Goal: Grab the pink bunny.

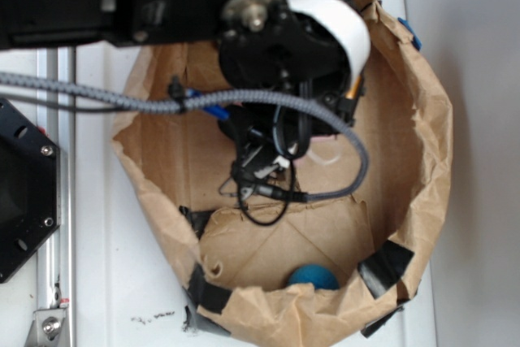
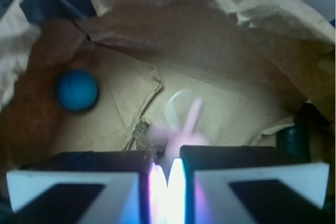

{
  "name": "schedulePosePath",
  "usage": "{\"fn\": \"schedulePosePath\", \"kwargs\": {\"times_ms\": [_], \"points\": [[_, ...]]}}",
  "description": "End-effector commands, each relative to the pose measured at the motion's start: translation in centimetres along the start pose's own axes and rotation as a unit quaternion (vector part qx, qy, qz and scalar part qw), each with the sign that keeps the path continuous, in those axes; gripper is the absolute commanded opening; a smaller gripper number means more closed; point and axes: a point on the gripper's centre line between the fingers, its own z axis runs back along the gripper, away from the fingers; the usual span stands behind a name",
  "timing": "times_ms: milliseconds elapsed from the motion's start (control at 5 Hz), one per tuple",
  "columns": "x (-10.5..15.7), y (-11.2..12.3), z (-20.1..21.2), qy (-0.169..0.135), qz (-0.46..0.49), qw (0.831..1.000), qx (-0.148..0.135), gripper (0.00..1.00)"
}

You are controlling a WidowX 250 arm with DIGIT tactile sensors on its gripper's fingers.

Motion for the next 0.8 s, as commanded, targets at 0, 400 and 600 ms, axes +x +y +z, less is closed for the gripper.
{"fn": "schedulePosePath", "kwargs": {"times_ms": [0,400,600], "points": [[1.2,-0.9,2.5,-0.047,-0.016,0.998,0.023,0.00],[-1.1,-0.5,0.3,-0.022,-0.053,0.998,0.021,1.00],[-2.3,0.3,-1.3,-0.013,-0.087,0.996,0.021,1.00]]}}
